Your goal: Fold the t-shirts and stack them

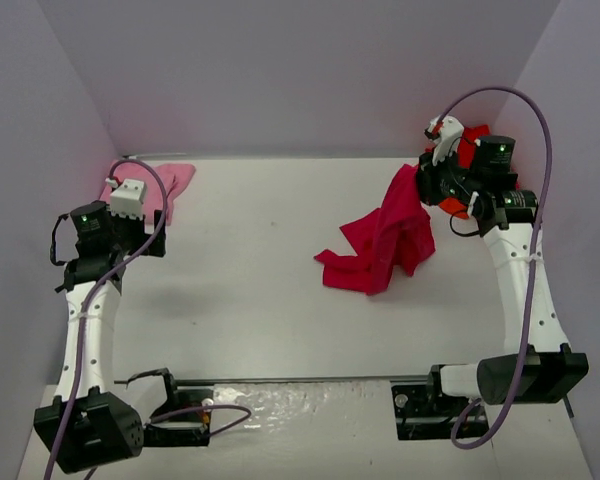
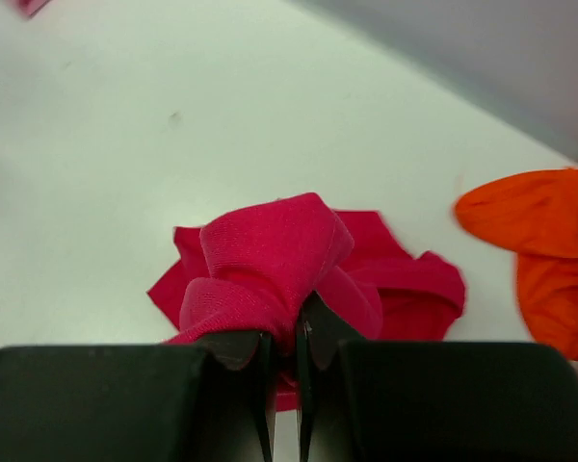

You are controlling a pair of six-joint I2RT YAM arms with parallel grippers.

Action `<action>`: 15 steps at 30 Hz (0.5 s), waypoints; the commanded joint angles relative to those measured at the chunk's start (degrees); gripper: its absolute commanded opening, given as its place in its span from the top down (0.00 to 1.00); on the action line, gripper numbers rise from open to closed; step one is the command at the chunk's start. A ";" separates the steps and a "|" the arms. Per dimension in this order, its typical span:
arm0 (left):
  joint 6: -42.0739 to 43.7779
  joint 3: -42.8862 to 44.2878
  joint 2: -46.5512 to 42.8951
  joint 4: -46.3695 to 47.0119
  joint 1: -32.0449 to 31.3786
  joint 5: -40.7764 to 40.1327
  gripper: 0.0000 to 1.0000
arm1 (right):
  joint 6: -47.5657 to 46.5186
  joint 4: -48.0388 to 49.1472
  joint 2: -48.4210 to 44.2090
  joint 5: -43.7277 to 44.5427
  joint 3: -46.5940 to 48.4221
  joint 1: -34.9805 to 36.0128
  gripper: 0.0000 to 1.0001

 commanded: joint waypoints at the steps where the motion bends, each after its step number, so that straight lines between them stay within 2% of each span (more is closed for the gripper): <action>1: -0.03 0.16 -1.36 4.49 -0.40 1.33 0.03 | -8.62 -9.96 -1.00 -14.61 0.61 2.74 1.00; 6: -0.13 -0.29 -1.03 4.83 -0.49 3.26 0.03 | -12.74 -12.33 3.56 -0.95 -3.50 7.74 1.00; 10: 1.83 0.01 -0.14 3.51 -0.97 4.58 0.03 | -17.50 -19.79 8.75 -0.29 -4.64 8.97 1.00; 13: 3.52 0.82 1.13 1.91 -1.26 7.09 0.03 | -18.08 -19.88 7.05 1.85 -10.19 9.76 1.00; 15: 5.22 1.59 2.47 0.26 -1.79 9.73 0.03 | -16.44 -16.64 3.92 7.65 -16.16 10.81 1.00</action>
